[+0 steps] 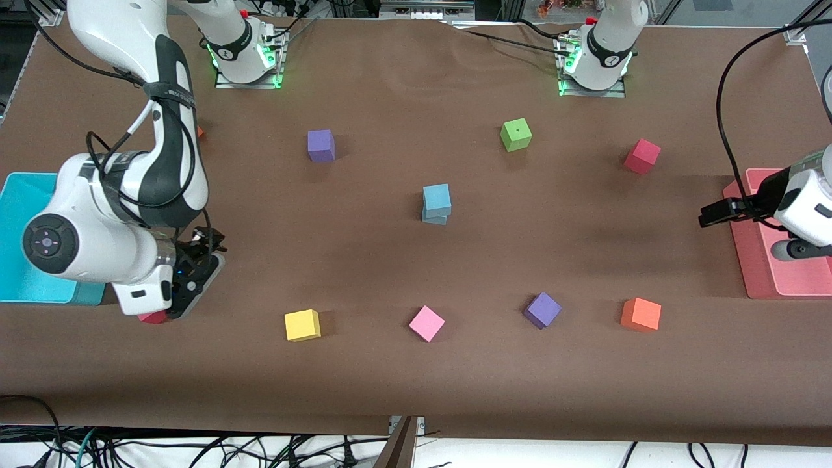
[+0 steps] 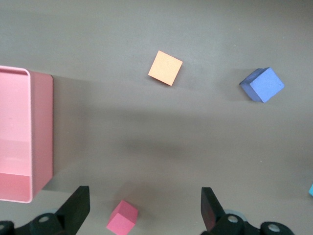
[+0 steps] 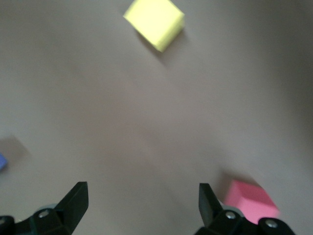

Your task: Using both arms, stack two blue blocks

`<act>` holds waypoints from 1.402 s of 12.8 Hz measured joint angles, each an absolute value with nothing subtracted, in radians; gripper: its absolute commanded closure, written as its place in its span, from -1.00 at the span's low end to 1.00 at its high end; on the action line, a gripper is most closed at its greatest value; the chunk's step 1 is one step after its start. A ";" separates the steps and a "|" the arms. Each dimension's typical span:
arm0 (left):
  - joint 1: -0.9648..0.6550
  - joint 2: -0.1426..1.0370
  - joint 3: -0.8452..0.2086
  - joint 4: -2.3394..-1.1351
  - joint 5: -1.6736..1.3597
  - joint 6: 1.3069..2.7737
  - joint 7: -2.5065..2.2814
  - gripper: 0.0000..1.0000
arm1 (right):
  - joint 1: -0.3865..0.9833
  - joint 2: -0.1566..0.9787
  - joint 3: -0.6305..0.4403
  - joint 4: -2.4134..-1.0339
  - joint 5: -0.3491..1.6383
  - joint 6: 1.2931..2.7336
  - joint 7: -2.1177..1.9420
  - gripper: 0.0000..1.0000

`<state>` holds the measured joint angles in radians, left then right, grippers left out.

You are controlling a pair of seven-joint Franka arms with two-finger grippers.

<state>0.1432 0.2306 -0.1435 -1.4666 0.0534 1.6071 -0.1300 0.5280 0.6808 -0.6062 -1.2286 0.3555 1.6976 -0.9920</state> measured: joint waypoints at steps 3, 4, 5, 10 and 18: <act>-0.035 0.149 0.068 -1.518 -0.033 1.637 0.010 -1.00 | 0.495 0.672 -0.681 -1.180 0.355 1.699 -0.992 -1.00; -0.038 0.121 0.086 -1.535 -0.020 1.636 0.078 -1.00 | 0.473 0.659 -0.686 -1.171 0.355 1.703 -0.990 -1.00; -0.036 0.099 0.093 -1.545 0.008 1.633 0.110 -1.00 | 0.441 0.641 -0.685 -1.166 0.355 1.724 -0.989 -1.00; -0.012 0.069 0.040 -1.551 0.030 1.617 0.065 -1.00 | 0.168 0.416 -0.386 -1.251 0.214 1.757 -0.780 -1.00; -0.009 0.069 0.026 -1.551 0.030 1.617 0.019 -1.00 | 0.105 0.153 -0.188 -1.482 0.023 1.595 -0.256 -1.00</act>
<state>-0.0091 0.0693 0.0256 -1.5508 0.0304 1.6168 0.0191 0.1048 0.1529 -0.1881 -1.4818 0.0229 1.5953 -0.2563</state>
